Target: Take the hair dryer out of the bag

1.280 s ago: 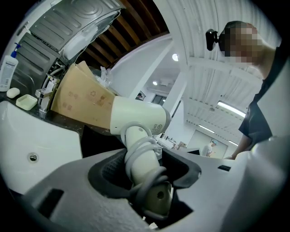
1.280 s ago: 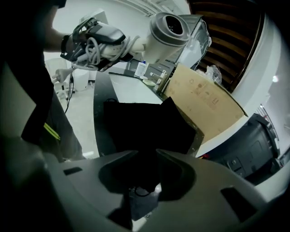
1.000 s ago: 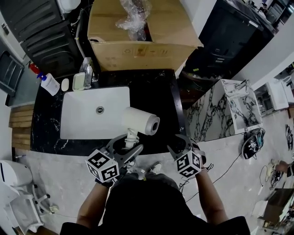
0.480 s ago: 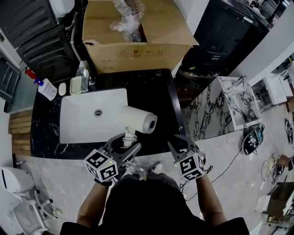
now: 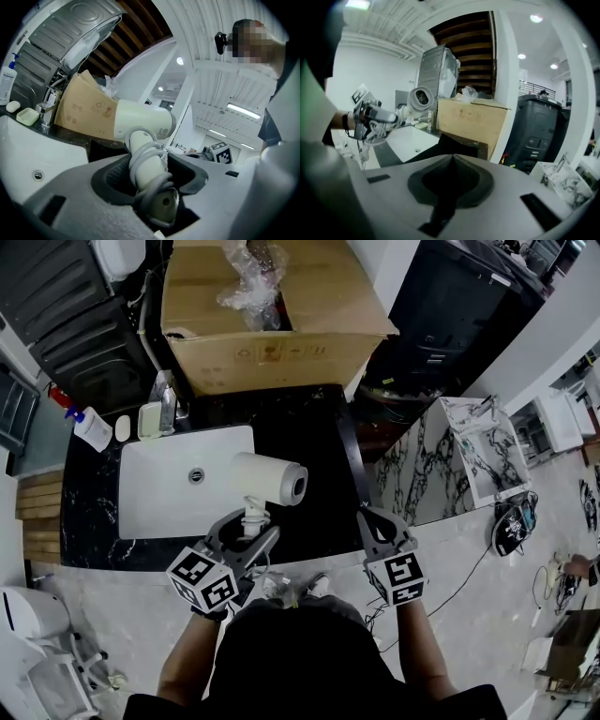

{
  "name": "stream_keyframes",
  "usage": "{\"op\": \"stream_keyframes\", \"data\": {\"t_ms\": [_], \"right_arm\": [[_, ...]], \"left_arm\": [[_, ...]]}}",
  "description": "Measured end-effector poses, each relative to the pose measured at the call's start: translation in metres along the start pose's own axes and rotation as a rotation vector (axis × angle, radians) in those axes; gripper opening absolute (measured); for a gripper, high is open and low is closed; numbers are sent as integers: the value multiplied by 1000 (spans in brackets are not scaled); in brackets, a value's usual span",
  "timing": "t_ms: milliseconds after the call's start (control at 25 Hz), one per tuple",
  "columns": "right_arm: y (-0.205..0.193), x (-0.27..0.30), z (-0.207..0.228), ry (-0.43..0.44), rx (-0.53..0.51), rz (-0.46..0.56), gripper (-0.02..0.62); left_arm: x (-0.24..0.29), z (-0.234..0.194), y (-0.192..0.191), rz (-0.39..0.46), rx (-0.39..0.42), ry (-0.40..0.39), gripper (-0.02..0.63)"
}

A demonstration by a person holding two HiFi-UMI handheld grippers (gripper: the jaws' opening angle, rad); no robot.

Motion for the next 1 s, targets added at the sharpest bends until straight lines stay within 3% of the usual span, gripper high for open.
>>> {"op": "stream_keyframes", "data": {"t_ms": [160,760,1000], "right_arm": [[20,-7,27,-27,159,73,12],[73,-34,73,-46,224,265,12],[79,-49,90,-108,256,305,12]], "left_arm": [[2,-2,5,12,11,22,241],[-1,-15,24,97,47,157,241],[-11,-21,30,128,96,238,241]]}}
Point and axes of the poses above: the fingertips, and each gripper's own axes: x forward along the fingers, z to its right, y out of its top, the point moved 2 cm from there along -x, backward along the fingers, and after that the axes turned 12 degrees about -y, right-handed, at the moved point
